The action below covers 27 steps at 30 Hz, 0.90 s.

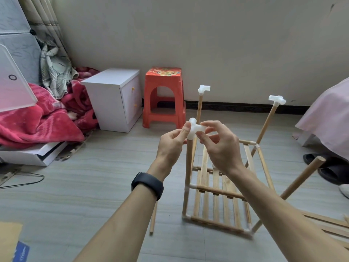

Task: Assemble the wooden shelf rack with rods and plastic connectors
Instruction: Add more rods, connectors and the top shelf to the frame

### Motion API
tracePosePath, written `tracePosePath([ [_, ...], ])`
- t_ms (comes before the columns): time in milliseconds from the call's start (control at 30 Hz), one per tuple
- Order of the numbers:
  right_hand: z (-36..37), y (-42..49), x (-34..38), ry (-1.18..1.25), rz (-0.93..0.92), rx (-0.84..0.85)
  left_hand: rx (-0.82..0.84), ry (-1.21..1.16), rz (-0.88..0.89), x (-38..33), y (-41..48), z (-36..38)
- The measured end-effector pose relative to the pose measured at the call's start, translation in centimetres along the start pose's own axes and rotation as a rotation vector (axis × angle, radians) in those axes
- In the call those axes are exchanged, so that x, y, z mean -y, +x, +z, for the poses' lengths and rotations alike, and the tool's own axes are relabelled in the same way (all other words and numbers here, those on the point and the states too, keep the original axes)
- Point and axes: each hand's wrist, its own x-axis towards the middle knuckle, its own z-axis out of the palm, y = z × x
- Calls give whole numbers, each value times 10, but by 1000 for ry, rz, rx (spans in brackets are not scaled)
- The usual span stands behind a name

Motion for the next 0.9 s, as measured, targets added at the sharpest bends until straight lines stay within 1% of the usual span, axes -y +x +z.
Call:
tracePosePath([
  [100,-2,1,-1,25,35,4,6,7,-44,-3,5,3],
  [233,-2,1,-1,42,21,9,25,-16,-94,-2,8,4],
  [333,0,0,-2,46,15,16,11,-30,-74,-1,10,5],
  [500,1,-2,-2,101,54,54,37,-18,-74,4,11,5],
  [733,-1,-4,-1,256,178,78,70,31,-10,10,13,7],
  [900,0,-4,-4,329,192,88,19,18,-6,14,16,11],
])
